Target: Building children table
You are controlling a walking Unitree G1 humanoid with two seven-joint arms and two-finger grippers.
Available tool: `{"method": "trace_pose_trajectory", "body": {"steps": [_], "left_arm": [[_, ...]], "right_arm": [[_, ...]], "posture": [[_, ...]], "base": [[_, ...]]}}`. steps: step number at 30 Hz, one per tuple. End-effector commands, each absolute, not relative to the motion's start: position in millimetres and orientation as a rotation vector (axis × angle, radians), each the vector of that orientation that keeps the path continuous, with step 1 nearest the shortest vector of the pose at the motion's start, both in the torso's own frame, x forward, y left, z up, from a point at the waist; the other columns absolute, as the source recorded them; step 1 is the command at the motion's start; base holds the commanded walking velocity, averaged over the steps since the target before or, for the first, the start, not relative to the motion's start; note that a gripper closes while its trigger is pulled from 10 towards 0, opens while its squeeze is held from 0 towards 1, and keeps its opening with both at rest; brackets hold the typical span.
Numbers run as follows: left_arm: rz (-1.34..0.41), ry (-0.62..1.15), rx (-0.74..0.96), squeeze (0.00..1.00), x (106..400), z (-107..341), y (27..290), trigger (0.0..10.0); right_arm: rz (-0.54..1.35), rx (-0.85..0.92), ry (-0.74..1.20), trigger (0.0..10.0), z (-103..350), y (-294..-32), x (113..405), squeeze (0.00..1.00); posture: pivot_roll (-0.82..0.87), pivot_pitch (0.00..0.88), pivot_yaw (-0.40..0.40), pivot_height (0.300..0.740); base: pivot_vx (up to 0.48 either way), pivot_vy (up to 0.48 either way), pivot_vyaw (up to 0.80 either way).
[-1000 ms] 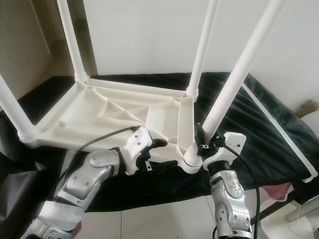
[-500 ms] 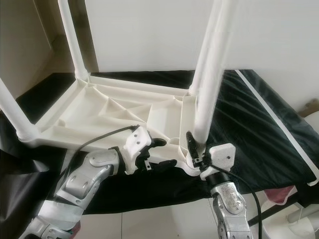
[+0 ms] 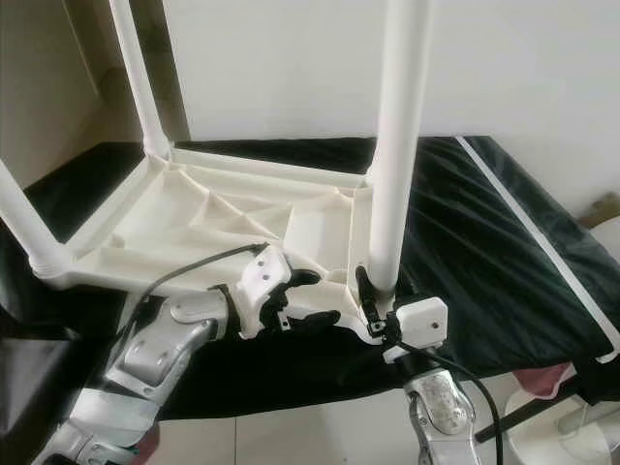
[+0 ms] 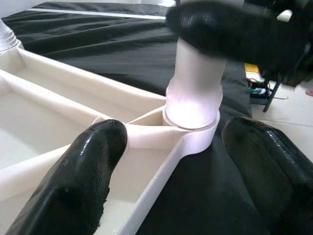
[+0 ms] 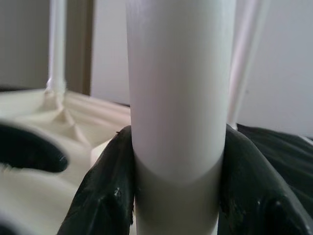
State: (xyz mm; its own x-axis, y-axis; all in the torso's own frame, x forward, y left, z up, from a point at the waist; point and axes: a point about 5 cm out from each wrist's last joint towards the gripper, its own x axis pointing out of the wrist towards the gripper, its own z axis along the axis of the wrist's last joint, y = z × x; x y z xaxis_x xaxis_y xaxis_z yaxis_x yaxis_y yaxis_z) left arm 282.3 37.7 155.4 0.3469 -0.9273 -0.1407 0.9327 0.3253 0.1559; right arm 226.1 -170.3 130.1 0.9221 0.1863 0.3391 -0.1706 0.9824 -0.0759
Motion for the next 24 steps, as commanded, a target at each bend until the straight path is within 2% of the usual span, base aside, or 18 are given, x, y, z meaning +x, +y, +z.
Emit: {"method": "trace_pose_trajectory", "body": {"steps": [1, 5, 16, 24], "left_arm": [[-1.206, 0.017, 0.225, 0.0, 283, 159, 38, 10.0], [-1.21, 0.018, 0.229, 0.0, 284, 160, 39, 10.0], [-1.221, 0.018, 0.237, 0.0, 285, 161, 39, 10.0], [-1.222, 0.02, 0.236, 0.0, 285, 161, 39, 10.0]], "right_arm": [[0.141, 0.024, -0.199, 10.0, 103, -176, 220, 0.0], [0.115, 0.079, -0.205, 10.0, 101, -176, 217, 0.0], [0.156, 0.007, -0.196, 10.0, 91, -175, 210, 0.0], [0.116, 0.0, -0.057, 10.0, 82, -180, 223, 0.0]], "posture": [[0.03, 0.0, -0.002, 0.74], [0.03, 0.0, 0.008, 0.74], [0.02, 0.0, 0.017, 0.74], [0.03, 0.0, 0.018, 0.74]], "base": [[0.0, 0.0, 0.0], [0.0, 0.0, 0.0], [0.0, 0.0, 0.0], [0.0, 0.0, 0.0]]}}
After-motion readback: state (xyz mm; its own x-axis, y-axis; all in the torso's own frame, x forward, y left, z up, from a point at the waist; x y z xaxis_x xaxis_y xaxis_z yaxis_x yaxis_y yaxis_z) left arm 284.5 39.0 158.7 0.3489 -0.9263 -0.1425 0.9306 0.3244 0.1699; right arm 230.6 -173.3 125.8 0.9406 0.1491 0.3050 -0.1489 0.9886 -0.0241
